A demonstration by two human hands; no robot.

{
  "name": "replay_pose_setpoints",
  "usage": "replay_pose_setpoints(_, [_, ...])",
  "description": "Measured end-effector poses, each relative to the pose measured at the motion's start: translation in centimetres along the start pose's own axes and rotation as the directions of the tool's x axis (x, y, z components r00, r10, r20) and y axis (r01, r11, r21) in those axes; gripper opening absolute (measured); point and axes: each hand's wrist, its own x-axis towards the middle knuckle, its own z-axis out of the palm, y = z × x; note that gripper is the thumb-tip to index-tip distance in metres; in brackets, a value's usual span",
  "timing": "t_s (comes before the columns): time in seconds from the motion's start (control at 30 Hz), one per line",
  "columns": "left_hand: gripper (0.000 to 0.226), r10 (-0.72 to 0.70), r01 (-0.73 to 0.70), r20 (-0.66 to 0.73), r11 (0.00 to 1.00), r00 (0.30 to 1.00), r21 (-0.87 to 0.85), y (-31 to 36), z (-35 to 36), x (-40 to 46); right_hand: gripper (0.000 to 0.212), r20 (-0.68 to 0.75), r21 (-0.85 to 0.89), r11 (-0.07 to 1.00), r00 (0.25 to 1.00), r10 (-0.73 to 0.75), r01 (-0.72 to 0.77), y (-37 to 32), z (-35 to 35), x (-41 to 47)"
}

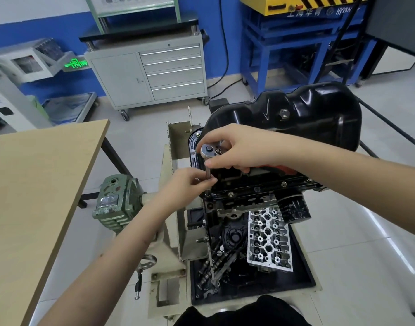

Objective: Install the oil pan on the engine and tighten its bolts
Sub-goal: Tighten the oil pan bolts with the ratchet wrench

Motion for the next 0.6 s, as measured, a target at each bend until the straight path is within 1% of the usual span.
replay_pose_setpoints(0.13, [0.009, -0.033, 0.033, -0.017, 0.999, 0.999, -0.007, -0.2, 0.0, -0.1, 0.035, 0.024, -0.076, 0.995, 0.998, -0.061, 0.063, 0.1, 0.1, 0.2])
replay_pose_setpoints(0.23, [0.018, -0.022, 0.022, -0.035, 1.0, 0.999, 0.017, -0.3, -0.2, -0.3, 0.035, 0.14, -0.227, 0.956, 0.977, -0.158, 0.187, -0.4, -0.3, 0.3])
replay_pose_setpoints(0.3, [0.024, -0.003, 0.004, -0.019, 0.998, 1.0, 0.058, -0.2, -0.1, -0.5, 0.037, 0.22, -0.319, 0.918, 0.961, -0.168, 0.234, -0.7, -0.6, 0.5])
replay_pose_setpoints(0.33, [0.027, 0.007, -0.005, -0.023, 0.998, 1.0, 0.063, -0.2, 0.0, -0.6, 0.037, 0.23, -0.342, 0.908, 0.958, -0.171, 0.244, -0.8, -0.6, 0.6])
replay_pose_setpoints(0.4, [0.03, 0.037, -0.033, -0.098, 0.998, 0.994, 0.047, 0.2, 0.3, -0.9, 0.031, 0.2, -0.393, 0.881, 0.96, -0.196, 0.262, -0.8, -0.5, 0.9])
replay_pose_setpoints(0.47, [0.029, 0.09, -0.081, -0.233, 0.995, 0.968, 0.049, 0.7, 0.3, -0.9, 0.021, 0.115, -0.492, 0.838, 0.972, -0.206, 0.236, -0.8, 0.1, 1.0])
replay_pose_setpoints(0.5, [0.028, 0.11, -0.097, -0.271, 0.993, 0.956, 0.063, 0.9, 0.3, -0.9, 0.025, 0.057, -0.554, 0.81, 0.979, -0.194, 0.193, -0.8, 0.4, 1.0])
replay_pose_setpoints(0.53, [0.028, 0.12, -0.101, -0.275, 0.991, 0.954, 0.082, 0.9, 0.2, -0.8, 0.031, 0.003, -0.617, 0.775, 0.984, -0.177, 0.141, -0.9, 0.7, 1.0])
replay_pose_setpoints(0.57, [0.029, 0.124, -0.102, -0.248, 0.99, 0.961, 0.098, 0.9, 0.0, -0.7, 0.034, -0.029, -0.664, 0.741, 0.987, -0.157, 0.098, -1.0, 1.0, 0.9])
replay_pose_setpoints(0.6, [0.031, 0.123, -0.104, -0.199, 0.989, 0.972, 0.107, 0.9, -0.3, -0.6, 0.033, -0.034, -0.692, 0.717, 0.987, -0.155, 0.088, -1.1, 1.0, 0.8])
